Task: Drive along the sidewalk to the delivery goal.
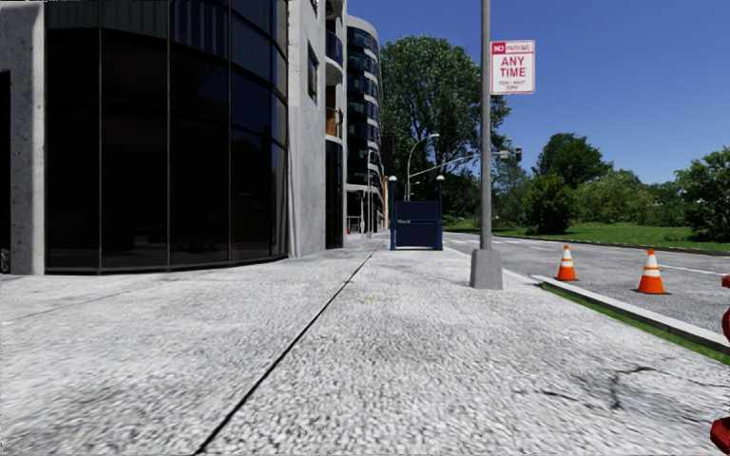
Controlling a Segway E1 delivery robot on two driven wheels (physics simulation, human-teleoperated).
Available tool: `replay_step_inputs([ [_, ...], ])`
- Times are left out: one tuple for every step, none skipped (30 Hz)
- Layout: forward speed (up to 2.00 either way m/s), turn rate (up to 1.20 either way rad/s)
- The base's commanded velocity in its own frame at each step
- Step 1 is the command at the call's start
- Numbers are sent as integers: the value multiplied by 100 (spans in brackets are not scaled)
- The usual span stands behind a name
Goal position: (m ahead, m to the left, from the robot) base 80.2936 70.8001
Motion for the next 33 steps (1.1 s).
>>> replay_step_inputs([
  [200, 0],
  [200, 0],
  [200, 0],
  [200, 0],
  [200, 0],
  [200, 0],
  [200, 0],
  [200, 0],
  [200, 0],
  [200, 0],
  [200, 0],
  [200, 0],
  [200, 0],
  [200, 0],
  [200, 0],
  [200, 0],
  [200, 0],
  [200, 0],
  [200, 0],
  [200, 0],
  [200, 0],
  [200, 0],
  [200, 0],
  [200, 0],
  [200, 0],
  [200, 0],
  [200, 0],
  [200, 0],
  [200, 0],
  [200, 0],
  [200, 0],
  [200, 0],
  [200, 0],
])
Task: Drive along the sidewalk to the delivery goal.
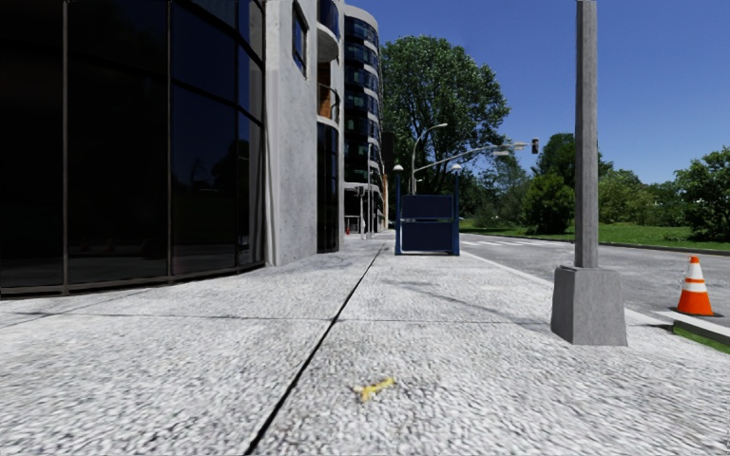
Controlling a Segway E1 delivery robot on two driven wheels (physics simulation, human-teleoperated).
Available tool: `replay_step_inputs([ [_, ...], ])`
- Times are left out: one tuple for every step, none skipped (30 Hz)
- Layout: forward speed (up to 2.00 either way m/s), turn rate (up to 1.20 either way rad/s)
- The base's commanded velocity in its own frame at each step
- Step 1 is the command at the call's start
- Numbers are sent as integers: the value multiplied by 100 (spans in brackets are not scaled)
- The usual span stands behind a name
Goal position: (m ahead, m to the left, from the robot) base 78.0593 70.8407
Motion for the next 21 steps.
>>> replay_step_inputs([
  [200, 0],
  [200, 0],
  [200, 0],
  [200, 0],
  [200, 0],
  [200, 0],
  [200, 0],
  [200, 0],
  [200, 0],
  [200, 0],
  [200, 0],
  [200, 0],
  [200, 0],
  [200, 0],
  [200, 0],
  [200, 0],
  [200, 0],
  [200, 0],
  [200, 0],
  [200, 0],
  [200, 0],
])
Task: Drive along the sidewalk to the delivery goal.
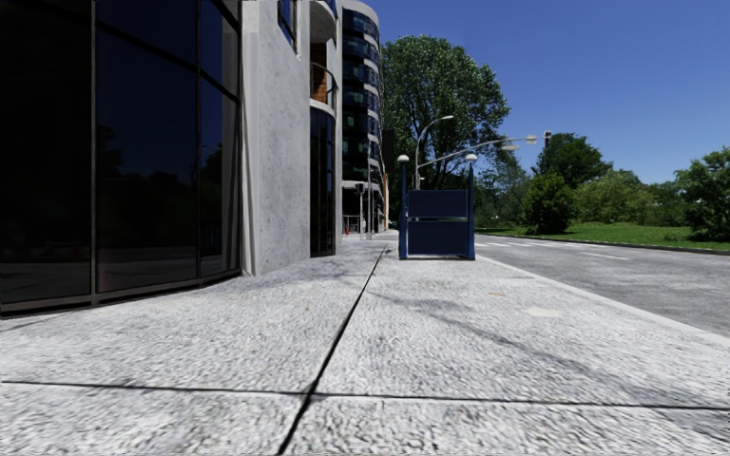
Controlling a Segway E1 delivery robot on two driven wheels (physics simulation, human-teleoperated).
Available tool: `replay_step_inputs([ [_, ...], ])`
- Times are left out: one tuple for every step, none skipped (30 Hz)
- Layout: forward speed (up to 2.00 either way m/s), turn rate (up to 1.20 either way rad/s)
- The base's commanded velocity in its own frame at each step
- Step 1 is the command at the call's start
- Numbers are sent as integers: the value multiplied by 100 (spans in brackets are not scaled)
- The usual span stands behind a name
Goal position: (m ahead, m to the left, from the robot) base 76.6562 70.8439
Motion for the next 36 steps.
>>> replay_step_inputs([
  [200, 0],
  [200, 0],
  [200, 0],
  [200, 0],
  [200, 0],
  [200, 0],
  [200, 0],
  [200, 0],
  [200, 0],
  [200, 0],
  [200, 0],
  [200, 0],
  [200, 0],
  [200, 0],
  [200, 0],
  [200, 0],
  [200, 0],
  [200, 0],
  [200, 0],
  [200, 0],
  [200, 0],
  [200, 0],
  [200, 0],
  [200, 0],
  [200, 0],
  [200, 0],
  [200, 0],
  [200, 0],
  [200, 0],
  [200, 0],
  [200, 0],
  [200, 0],
  [200, 0],
  [200, 0],
  [200, 0],
  [200, 0],
])
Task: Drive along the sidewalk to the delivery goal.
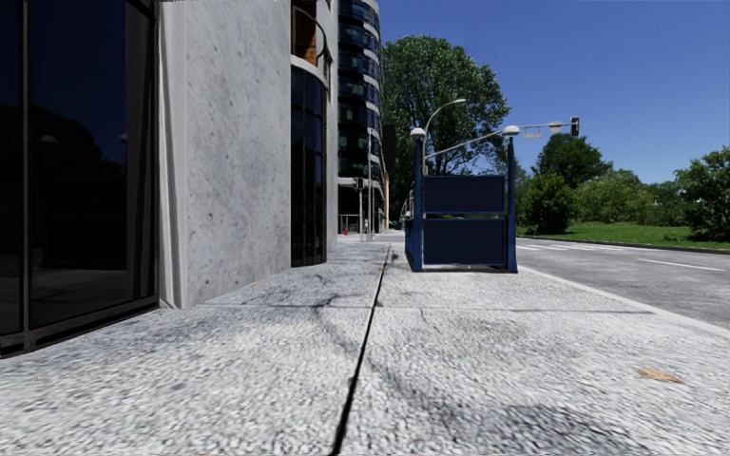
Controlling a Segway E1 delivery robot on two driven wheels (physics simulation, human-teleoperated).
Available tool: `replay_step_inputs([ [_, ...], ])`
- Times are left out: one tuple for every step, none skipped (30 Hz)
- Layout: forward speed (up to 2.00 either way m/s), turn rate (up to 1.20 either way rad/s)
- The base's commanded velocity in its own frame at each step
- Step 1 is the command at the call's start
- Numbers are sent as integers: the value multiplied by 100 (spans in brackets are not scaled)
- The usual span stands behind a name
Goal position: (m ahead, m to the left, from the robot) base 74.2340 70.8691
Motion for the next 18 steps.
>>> replay_step_inputs([
  [200, 0],
  [200, 0],
  [200, 0],
  [200, 0],
  [200, 0],
  [200, 0],
  [200, 0],
  [200, 0],
  [200, 0],
  [200, 0],
  [200, 0],
  [200, 0],
  [200, 0],
  [200, 0],
  [200, 0],
  [200, 0],
  [200, 0],
  [200, 0],
])
